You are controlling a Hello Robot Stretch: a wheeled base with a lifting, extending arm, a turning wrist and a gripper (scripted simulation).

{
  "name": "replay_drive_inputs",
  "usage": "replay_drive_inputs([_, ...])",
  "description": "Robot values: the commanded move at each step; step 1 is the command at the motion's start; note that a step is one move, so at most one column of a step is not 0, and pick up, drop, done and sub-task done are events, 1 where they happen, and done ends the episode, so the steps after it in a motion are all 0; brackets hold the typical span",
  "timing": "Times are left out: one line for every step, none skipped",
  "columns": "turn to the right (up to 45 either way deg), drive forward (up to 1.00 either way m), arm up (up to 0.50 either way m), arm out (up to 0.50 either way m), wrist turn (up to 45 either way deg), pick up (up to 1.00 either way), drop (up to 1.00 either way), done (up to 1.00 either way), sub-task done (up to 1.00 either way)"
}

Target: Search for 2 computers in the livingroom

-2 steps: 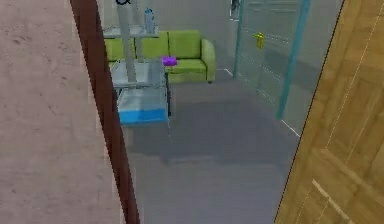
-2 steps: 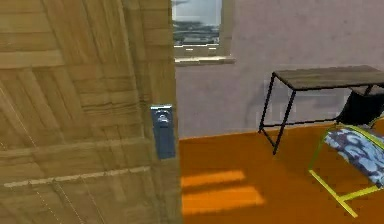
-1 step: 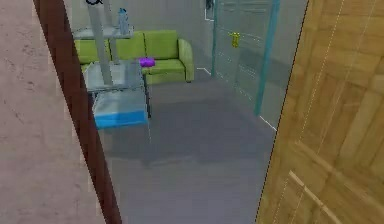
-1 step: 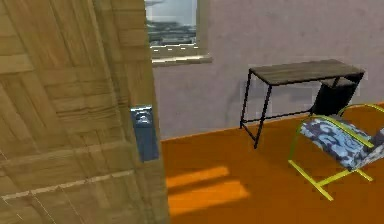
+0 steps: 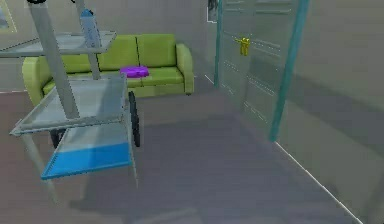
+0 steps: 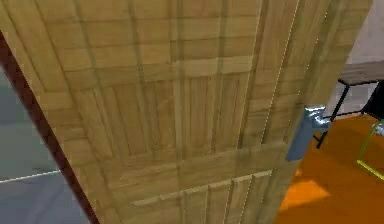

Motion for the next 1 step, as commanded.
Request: replay_drive_inputs([-30.0, 0.00, 0.00, 0.00, 0.0, 0.00, 0.00, 0.00, 0.00])
